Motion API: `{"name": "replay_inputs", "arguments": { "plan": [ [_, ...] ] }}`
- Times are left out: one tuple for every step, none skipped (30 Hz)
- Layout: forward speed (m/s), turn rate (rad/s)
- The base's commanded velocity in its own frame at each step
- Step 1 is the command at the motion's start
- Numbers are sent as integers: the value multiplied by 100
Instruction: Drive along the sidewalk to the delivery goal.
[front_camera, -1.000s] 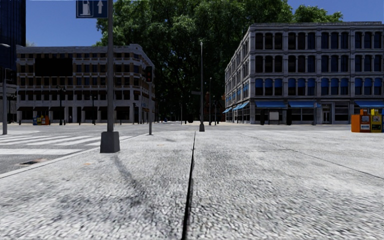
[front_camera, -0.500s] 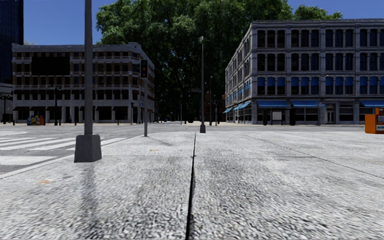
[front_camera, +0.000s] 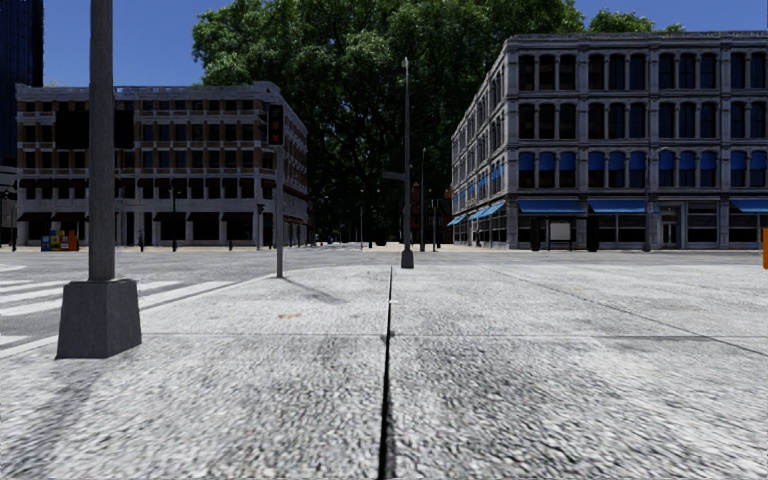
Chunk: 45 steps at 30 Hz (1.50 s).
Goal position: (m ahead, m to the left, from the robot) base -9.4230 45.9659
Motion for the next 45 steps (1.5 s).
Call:
{"name": "replay_inputs", "arguments": {
  "plan": [
    [200,0],
    [200,0],
    [200,0],
    [200,0],
    [200,0],
    [200,0],
    [200,0],
    [200,0],
    [200,0],
    [200,0],
    [200,0],
    [200,0],
    [200,0],
    [200,0],
    [200,8],
    [200,15],
    [200,27],
    [200,27],
    [200,50],
    [200,60],
    [200,62],
    [200,59],
    [200,59],
    [200,59],
    [200,59],
    [200,58],
    [200,58],
    [200,58],
    [200,58],
    [200,58],
    [200,58],
    [200,58],
    [200,58],
    [200,58],
    [200,58],
    [200,58],
    [200,58],
    [200,58],
    [200,58],
    [200,57],
    [200,57],
    [200,57],
    [200,57],
    [200,57],
    [200,58]
  ]
}}
